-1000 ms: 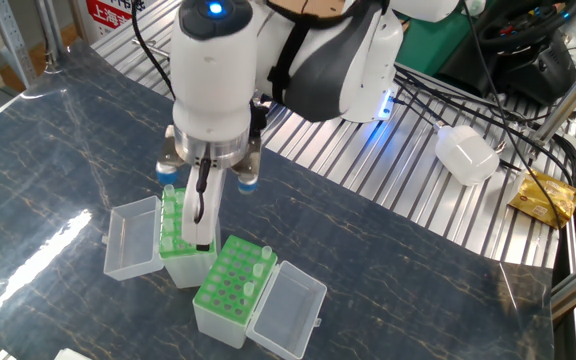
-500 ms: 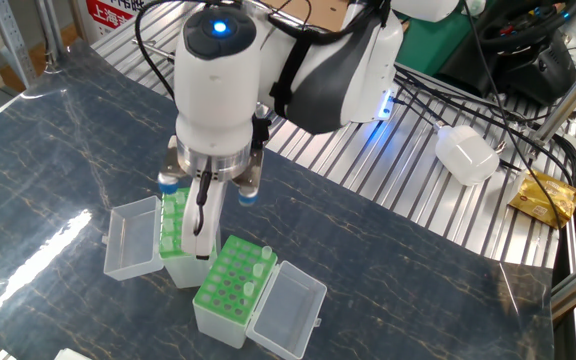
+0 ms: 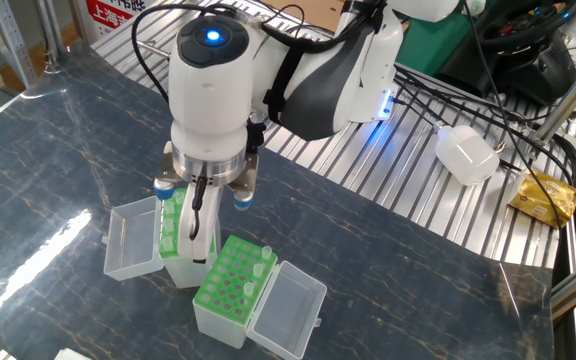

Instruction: Transfer all large pipette tips from one holder to another

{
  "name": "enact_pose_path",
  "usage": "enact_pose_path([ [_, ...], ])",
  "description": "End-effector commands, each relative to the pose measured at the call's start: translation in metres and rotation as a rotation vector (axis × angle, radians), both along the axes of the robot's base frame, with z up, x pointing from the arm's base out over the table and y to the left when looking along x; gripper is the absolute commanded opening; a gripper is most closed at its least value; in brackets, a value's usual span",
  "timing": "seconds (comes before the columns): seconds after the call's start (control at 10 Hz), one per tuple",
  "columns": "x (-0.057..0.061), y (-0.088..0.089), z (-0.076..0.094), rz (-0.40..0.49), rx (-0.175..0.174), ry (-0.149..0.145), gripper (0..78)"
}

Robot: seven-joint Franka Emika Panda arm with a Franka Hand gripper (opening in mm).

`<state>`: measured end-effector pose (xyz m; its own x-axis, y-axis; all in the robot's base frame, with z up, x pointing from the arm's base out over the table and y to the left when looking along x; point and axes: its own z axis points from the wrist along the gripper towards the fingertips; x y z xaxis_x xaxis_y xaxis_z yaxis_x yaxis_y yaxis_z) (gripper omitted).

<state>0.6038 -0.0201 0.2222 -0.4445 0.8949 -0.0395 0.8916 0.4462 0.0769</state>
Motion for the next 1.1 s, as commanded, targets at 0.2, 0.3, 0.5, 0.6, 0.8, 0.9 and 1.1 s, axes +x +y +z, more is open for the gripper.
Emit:
enact_pose_path([
  [0.2, 0.0035, 0.0009, -0.0036, -0.011, 0.001, -0.003, 77.4],
  [0.3, 0.004, 0.0007, -0.0038, -0.011, 0.001, -0.003, 77.4],
  [0.5, 0.0068, 0.0011, -0.0098, -0.011, 0.002, -0.005, 77.4],
  [0.6, 0.0071, 0.0014, -0.011, -0.011, -0.003, -0.005, 77.4],
  [0.8, 0.0075, 0.0011, -0.0113, -0.008, -0.002, -0.004, 77.4],
  [0.9, 0.0077, 0.0007, -0.0114, -0.007, -0.003, -0.004, 77.4],
  [1.1, 0.0077, 0.0004, -0.0115, -0.002, -0.003, -0.003, 77.4],
])
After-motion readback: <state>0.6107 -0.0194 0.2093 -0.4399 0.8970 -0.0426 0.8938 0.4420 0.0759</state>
